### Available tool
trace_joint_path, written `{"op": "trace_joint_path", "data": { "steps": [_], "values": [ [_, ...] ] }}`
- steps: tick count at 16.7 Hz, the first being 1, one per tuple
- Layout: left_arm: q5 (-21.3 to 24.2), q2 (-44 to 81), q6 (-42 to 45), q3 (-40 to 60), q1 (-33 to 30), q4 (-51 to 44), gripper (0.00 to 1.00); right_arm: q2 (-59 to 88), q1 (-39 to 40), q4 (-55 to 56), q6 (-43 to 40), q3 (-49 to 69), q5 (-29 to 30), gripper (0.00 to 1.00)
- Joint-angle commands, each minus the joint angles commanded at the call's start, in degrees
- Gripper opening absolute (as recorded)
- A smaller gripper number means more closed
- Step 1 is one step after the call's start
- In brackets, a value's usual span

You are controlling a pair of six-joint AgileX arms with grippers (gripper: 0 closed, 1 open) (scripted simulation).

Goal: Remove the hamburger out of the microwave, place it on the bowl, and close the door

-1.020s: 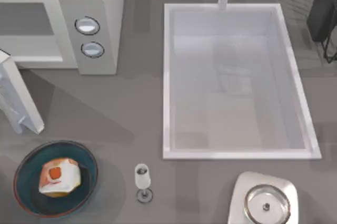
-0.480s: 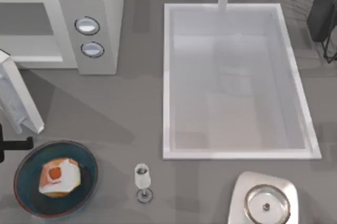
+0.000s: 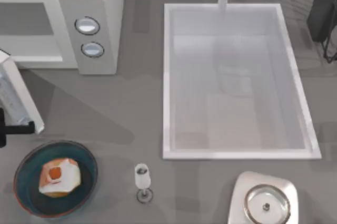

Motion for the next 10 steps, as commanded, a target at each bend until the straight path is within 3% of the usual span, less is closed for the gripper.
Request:
{"op": "trace_joint_path", "data": {
  "steps": [6, 10],
  "values": [
    [-0.8, 18.7, -0.8, 10.2, -1.4, 7.1, 0.00, 0.0, 0.0, 0.0, 0.0, 0.0, 0.0, 1.00],
    [-1.1, 22.2, -1.0, 12.8, -1.8, 9.0, 0.00, 0.0, 0.0, 0.0, 0.0, 0.0, 0.0, 1.00]
  ]
}}
